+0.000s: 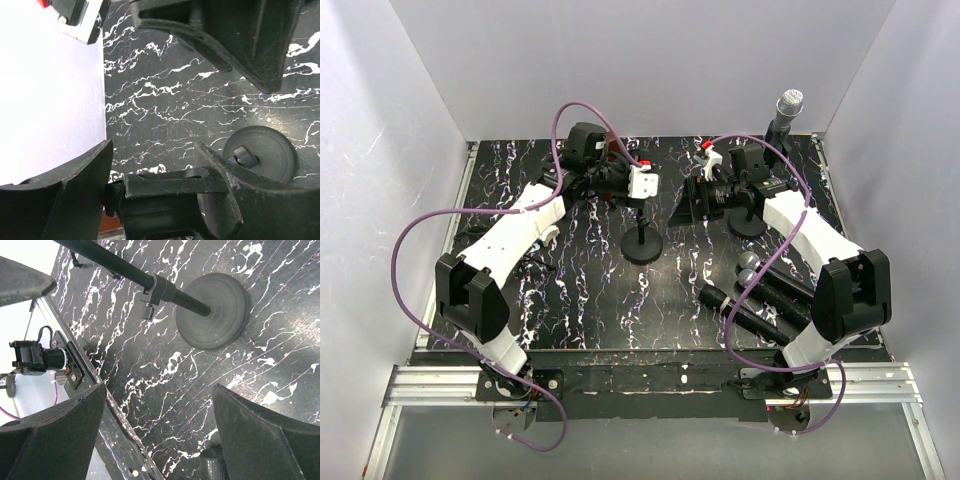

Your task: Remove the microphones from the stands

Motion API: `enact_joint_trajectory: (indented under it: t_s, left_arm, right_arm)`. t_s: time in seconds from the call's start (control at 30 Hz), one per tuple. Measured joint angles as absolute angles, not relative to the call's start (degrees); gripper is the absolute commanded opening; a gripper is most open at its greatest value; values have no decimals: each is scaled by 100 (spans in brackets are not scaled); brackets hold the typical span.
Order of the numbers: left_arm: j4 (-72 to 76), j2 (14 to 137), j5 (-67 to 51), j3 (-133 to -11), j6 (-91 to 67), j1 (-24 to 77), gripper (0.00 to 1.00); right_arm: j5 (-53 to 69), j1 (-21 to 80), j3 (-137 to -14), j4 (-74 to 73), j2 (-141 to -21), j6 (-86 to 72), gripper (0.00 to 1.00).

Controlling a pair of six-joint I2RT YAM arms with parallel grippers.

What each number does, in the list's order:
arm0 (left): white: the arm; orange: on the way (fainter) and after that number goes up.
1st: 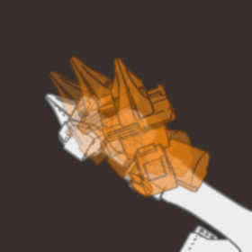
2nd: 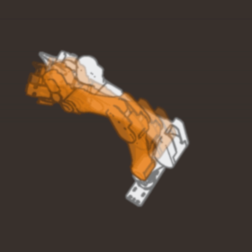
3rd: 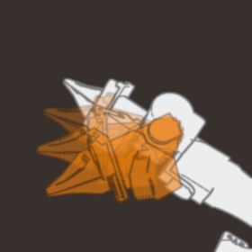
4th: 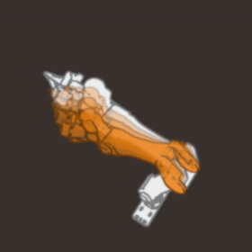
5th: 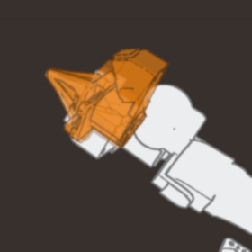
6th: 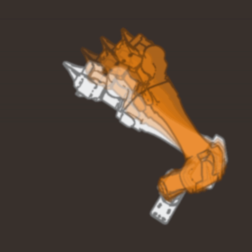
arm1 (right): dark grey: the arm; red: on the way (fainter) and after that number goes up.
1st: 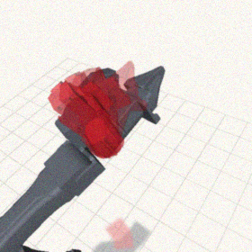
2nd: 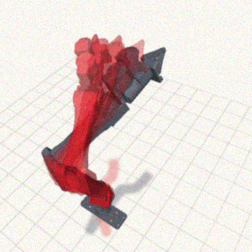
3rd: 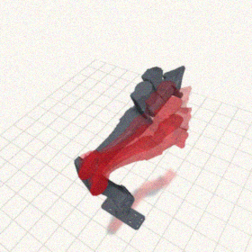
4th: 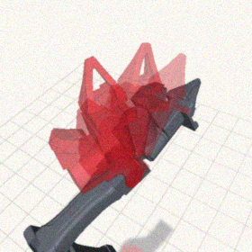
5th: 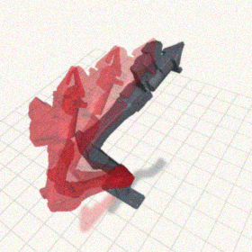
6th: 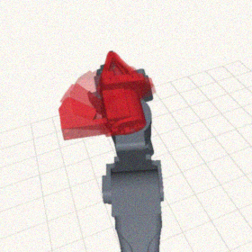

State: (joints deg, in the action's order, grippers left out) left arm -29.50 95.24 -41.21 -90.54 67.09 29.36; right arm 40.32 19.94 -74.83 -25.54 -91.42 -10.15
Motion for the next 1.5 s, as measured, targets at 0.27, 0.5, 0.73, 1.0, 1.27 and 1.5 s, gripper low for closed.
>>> enact_joint_trajectory:
  t_s: [0.27, 0.5, 0.73, 1.0, 1.27, 1.5]
  left_arm:
    - [-2779, 9522, -3540, -9098, 6110, 2956, 49]
    - [-2936, 9559, -2565, -9588, 3922, 2987, 39]
    - [-3133, 9596, -1647, -9815, 2189, 2987, 41]
    - [-3094, 9607, -867, -9548, 1236, 3015, 39]
    - [-2790, 9559, -716, -9177, 1114, 3013, 39]
    - [-2665, 9351, -770, -8917, 1153, 3013, 39]
  right_arm:
    - [4047, 1959, -7424, -2550, -9139, -1013, 92]
    - [4066, 1946, -7424, -2550, -9139, -1013, 91]
    - [4263, 1946, -7424, -2517, -9139, -1033, 91]
    - [5057, 1959, -7448, -2141, -9279, -1122, 82]
    - [5387, 2025, -7609, -1949, -9861, -1168, 76]
    - [5424, 2062, -8101, -1925, -10267, -1160, 63]
